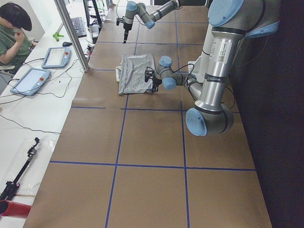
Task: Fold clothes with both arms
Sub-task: 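Drag the shirt edge with the left gripper away from the robot, rotating it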
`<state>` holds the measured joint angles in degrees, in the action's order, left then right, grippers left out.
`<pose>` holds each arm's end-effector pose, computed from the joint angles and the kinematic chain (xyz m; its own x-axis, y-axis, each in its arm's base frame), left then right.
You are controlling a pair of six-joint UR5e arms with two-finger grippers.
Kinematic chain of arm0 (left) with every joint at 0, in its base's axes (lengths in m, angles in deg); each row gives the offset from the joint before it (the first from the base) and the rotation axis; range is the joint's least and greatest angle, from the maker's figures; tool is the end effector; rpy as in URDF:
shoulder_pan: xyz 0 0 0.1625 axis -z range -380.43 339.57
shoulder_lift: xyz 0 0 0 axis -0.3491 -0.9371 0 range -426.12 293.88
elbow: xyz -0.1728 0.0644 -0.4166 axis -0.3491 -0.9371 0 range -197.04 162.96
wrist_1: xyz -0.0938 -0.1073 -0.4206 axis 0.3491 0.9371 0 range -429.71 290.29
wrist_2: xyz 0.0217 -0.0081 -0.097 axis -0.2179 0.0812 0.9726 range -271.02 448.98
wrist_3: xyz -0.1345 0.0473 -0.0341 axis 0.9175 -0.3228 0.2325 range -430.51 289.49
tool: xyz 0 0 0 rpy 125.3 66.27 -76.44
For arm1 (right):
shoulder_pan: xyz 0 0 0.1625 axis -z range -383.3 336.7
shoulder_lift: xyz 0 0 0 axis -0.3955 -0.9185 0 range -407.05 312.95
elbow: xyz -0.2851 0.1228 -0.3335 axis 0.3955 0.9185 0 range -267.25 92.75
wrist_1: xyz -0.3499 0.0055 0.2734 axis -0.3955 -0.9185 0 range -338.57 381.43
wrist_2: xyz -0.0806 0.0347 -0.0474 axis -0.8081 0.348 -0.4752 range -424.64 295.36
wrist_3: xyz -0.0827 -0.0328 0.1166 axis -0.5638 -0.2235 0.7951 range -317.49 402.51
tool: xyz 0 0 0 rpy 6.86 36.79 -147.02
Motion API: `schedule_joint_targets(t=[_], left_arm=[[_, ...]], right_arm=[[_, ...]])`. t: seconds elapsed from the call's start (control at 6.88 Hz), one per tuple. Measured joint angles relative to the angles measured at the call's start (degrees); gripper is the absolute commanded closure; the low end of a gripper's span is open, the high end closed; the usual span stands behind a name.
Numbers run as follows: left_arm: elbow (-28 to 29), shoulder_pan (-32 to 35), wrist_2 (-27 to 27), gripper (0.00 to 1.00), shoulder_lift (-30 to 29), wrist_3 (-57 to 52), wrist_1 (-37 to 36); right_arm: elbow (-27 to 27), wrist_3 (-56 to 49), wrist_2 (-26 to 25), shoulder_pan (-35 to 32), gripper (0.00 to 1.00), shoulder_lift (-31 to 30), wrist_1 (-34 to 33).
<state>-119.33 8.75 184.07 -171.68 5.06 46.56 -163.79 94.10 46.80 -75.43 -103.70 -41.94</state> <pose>0.5294 -0.4334 0.4082 0.6009 -0.0513 -0.7977 0.2821 0.9473 0.1517 -0.4383 -0.6935 0.4205 0.6863 -0.0595 0.7249 -0.1857 0.9493 0.2538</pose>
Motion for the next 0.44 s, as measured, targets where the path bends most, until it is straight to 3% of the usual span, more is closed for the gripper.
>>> schedule_joint_targets(t=[0.44], left_arm=[[12.00,12.40,0.08,1.00,-5.34,-13.94,0.85]], right_arm=[[0.10,0.08,-0.08,0.08,0.00,0.15,-0.25]])
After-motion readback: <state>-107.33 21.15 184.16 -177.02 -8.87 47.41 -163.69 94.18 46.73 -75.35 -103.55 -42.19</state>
